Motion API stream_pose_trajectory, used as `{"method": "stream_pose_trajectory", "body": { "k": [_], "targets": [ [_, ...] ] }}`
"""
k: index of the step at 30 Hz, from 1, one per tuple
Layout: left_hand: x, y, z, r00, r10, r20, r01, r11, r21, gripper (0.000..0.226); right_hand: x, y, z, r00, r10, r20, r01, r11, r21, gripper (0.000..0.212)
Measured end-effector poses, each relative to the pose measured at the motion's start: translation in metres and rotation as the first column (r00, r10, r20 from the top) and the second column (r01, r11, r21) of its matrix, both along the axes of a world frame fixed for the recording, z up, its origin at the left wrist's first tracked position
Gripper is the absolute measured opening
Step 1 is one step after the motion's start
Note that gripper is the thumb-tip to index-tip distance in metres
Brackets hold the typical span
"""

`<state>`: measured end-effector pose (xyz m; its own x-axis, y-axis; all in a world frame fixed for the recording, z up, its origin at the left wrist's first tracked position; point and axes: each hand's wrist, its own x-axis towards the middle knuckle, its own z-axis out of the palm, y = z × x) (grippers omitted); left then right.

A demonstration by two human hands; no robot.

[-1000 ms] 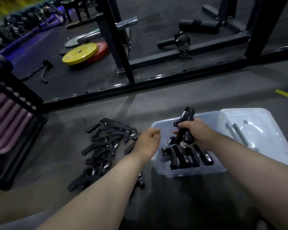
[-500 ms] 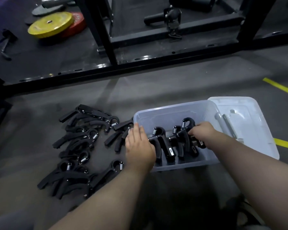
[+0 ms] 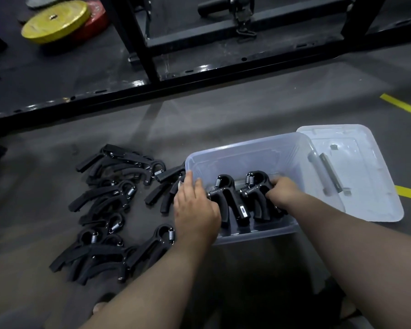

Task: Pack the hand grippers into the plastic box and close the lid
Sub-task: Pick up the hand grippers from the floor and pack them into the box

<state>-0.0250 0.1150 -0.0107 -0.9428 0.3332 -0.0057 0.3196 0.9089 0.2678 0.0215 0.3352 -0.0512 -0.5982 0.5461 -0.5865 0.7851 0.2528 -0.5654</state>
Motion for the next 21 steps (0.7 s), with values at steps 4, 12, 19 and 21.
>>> {"method": "stream_pose_trajectory", "body": {
  "k": [4, 12, 19, 21],
  "targets": [
    [0.0, 0.0001, 0.0, 1.0, 0.004, -0.006, -0.004, 1.0, 0.007, 0.061, 0.0014, -0.0007, -0.0008, 0.999, -0.004, -0.033, 0.005, 0.999, 0.044, 0.02],
    [-0.0001, -0.0003, -0.0021, 1.0, 0.01, -0.03, -0.009, 1.0, 0.018, 0.059, -0.0025, -0.004, 0.0008, 0.995, 0.088, -0.039, -0.084, 0.992, 0.095, 0.024],
    [-0.0007, -0.0007, -0.003, 0.999, 0.01, -0.033, -0.009, 1.0, 0.016, 0.057, -0.0014, -0.0071, -0.0004, 0.988, 0.143, 0.051, -0.145, 0.989, 0.028, 0.045],
    [-0.0008, -0.001, -0.0031, 1.0, 0.01, -0.025, -0.009, 1.0, 0.013, 0.057, -0.0016, -0.0077, 0.0004, 0.988, 0.137, 0.063, -0.14, 0.989, 0.045, 0.044]
  ]
}}
